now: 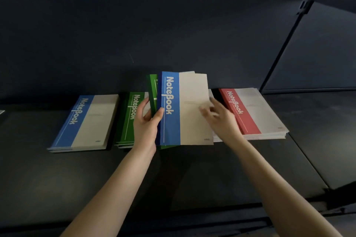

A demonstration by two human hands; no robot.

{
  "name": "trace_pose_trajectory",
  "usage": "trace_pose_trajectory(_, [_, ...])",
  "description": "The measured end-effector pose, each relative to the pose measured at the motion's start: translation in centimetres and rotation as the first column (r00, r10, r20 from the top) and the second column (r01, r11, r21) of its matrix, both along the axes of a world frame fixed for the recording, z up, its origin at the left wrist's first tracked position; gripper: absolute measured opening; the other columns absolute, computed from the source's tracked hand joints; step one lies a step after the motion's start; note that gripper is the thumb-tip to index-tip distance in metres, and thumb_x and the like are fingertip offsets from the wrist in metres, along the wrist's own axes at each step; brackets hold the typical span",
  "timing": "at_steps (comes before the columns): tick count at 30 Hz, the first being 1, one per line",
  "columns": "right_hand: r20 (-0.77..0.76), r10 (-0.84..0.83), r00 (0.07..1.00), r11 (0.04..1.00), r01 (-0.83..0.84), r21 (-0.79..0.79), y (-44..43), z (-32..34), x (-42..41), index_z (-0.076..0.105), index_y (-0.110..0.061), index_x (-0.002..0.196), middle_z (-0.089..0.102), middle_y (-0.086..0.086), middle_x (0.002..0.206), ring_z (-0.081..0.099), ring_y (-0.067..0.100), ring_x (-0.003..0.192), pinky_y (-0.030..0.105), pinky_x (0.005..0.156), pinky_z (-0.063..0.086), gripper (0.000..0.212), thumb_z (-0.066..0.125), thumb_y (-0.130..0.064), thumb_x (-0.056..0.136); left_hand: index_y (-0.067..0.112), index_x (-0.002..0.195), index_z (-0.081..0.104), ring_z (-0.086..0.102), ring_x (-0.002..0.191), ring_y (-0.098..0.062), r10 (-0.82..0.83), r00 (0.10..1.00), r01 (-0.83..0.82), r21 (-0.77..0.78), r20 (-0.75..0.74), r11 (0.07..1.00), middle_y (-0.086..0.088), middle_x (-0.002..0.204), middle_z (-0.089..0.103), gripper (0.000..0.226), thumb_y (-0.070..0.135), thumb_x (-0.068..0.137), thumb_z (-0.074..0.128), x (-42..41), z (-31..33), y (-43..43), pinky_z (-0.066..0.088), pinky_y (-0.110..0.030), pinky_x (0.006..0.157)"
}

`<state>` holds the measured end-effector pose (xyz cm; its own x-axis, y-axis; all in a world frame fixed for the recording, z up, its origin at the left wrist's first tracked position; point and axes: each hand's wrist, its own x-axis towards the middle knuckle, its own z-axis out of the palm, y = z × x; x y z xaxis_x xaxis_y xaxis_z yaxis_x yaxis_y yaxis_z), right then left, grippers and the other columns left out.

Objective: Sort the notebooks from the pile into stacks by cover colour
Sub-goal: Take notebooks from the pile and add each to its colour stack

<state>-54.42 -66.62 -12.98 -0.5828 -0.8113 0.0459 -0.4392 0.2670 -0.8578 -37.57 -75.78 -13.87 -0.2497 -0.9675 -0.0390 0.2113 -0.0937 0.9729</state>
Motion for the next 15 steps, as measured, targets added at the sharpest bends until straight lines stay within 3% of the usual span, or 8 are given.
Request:
trace_pose_trajectory(3, [0.203, 0.073, 0.976, 0.997, -0.068, -0.029, -0.8, 0.2, 1.9, 0.025, -0.027, 0.146, 0.059, -0.002, 0.125, 0.062, 0.019, 0.104, 0.036, 0.084, 0.055, 0.073, 0.065, -0.040, 0.086, 0.027, 0.126, 0.051, 0.066, 0.085, 0.006, 0.022, 0.999, -0.024, -0.044, -0.035, 0.999, 0.025, 0.088, 0.069, 0.046, 0.008, 0.087, 0.067, 0.8, 1.2, -0.4, 0.054, -0.014, 0.070])
trace_pose_trajectory(6, [0.217, 0.070, 0.974, 0.992, -0.046, -0.115, -1.6, 0.6, 3.0, 0.022, -0.029, 0.147, 0.058, -0.002, 0.125, 0.061, 0.018, 0.104, 0.038, 0.082, 0.056, 0.074, 0.067, -0.029, 0.088, 0.033, 0.126, 0.050, 0.064, 0.092, 0.006, 0.036, 0.998, -0.040, -0.077, -0.043, 0.996, 0.023, 0.103, 0.064, 0.041, 0.019, 0.091, 0.064, 1.8, 1.9, -0.7, 0.053, -0.016, 0.074])
trace_pose_trajectory(9, [0.169, 0.091, 0.981, 0.984, -0.063, -0.167, -2.5, 1.1, 4.5, 0.021, -0.032, 0.145, 0.057, -0.004, 0.122, 0.058, 0.015, 0.103, 0.019, 0.062, 0.050, 0.071, 0.065, -0.026, 0.089, 0.041, 0.129, 0.046, 0.059, 0.104, 0.003, 0.009, 0.999, -0.013, -0.073, -0.052, 0.997, 0.019, 0.119, 0.059, 0.032, 0.032, 0.098, 0.050, 3.3, 1.8, -1.2, 0.049, -0.024, 0.080])
trace_pose_trajectory(11, [0.134, 0.094, 0.986, 0.979, -0.067, -0.191, -3.4, 1.2, 5.6, 0.022, -0.033, 0.145, 0.055, -0.011, 0.117, 0.057, 0.011, 0.100, 0.013, 0.058, 0.046, 0.071, 0.065, -0.024, 0.089, 0.043, 0.134, 0.043, 0.061, 0.110, -0.005, -0.043, 0.995, 0.038, -0.059, -0.086, 0.998, 0.016, 0.124, 0.060, 0.035, 0.031, 0.101, 0.044, 4.5, 1.6, -1.6, 0.051, -0.032, 0.085])
trace_pose_trajectory(15, [0.132, 0.123, 0.984, 0.966, -0.088, -0.242, -5.4, 1.2, 8.5, 0.025, -0.031, 0.145, 0.048, -0.021, 0.116, 0.055, 0.007, 0.102, 0.026, 0.079, 0.053, 0.070, 0.065, -0.019, 0.089, 0.052, 0.128, 0.041, 0.059, 0.114, -0.012, -0.082, 0.985, 0.076, -0.040, -0.152, 0.996, 0.013, 0.127, 0.058, 0.036, 0.029, 0.101, 0.040, 7.6, 1.5, -2.6, 0.050, -0.039, 0.086])
